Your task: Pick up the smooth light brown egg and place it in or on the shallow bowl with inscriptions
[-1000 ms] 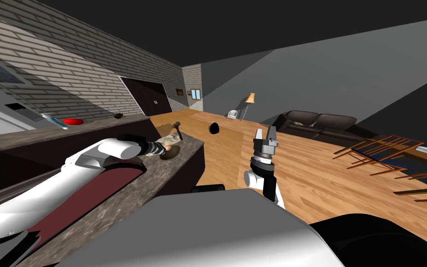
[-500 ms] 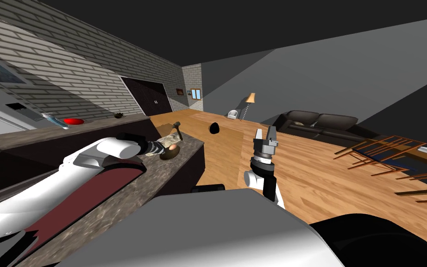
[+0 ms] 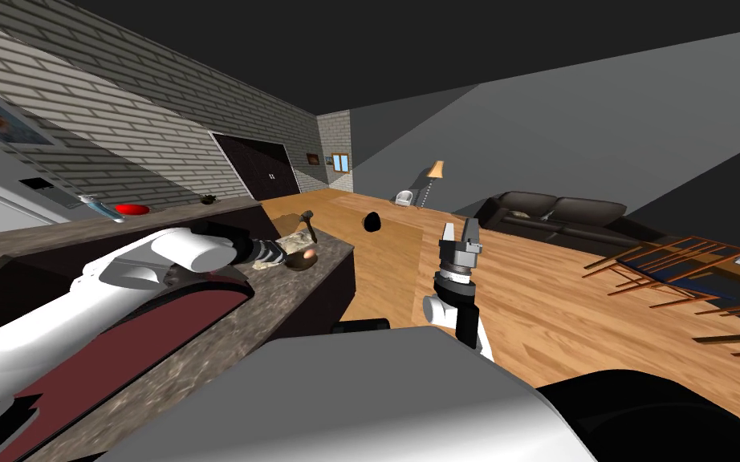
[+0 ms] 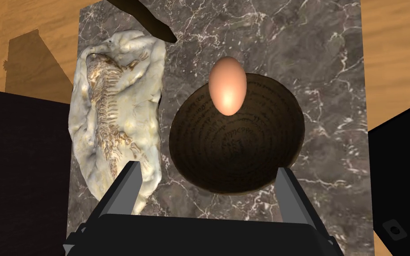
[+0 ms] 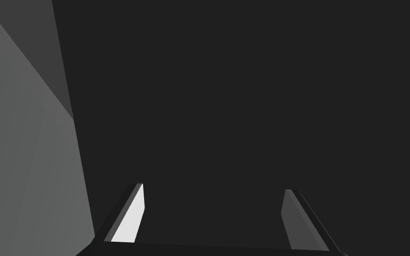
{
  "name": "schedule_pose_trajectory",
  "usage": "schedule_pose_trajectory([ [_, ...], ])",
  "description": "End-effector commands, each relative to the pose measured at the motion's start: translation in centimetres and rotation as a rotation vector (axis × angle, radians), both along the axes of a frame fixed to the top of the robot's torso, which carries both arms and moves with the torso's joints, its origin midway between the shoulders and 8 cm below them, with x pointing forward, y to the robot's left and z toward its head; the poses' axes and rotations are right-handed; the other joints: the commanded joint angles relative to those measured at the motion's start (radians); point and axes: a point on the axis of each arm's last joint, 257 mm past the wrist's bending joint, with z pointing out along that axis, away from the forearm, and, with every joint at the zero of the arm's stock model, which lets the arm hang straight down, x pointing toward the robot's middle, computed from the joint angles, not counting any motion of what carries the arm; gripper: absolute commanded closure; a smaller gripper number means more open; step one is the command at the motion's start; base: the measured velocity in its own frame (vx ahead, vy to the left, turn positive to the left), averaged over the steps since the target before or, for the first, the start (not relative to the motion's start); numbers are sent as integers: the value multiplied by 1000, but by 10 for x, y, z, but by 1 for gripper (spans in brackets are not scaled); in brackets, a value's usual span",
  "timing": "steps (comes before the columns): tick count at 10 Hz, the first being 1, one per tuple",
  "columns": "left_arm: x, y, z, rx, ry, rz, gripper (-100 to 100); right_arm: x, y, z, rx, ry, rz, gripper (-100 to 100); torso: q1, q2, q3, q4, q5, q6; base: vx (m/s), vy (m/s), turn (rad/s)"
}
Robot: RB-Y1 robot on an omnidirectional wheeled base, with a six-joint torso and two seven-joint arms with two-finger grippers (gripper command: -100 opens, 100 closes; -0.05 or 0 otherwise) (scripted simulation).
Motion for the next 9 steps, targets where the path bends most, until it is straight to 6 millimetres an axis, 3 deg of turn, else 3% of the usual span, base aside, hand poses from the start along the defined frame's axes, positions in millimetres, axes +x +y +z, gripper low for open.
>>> schedule_pose_trajectory([
  [1,-2,-5,9,1,0,-4,-100,0,0,0,0,0,0,0,0,0,0,0,0,0,0,0,0],
  [3,-7,-12,20,5,1,-10,-100,0,0,0,0,0,0,0,0,0,0,0,0,0,6,-7,22],
  [9,-7,-12,20,5,1,-10,-100,0,0,0,0,0,0,0,0,-1,0,0,0,0,4,-4,13],
])
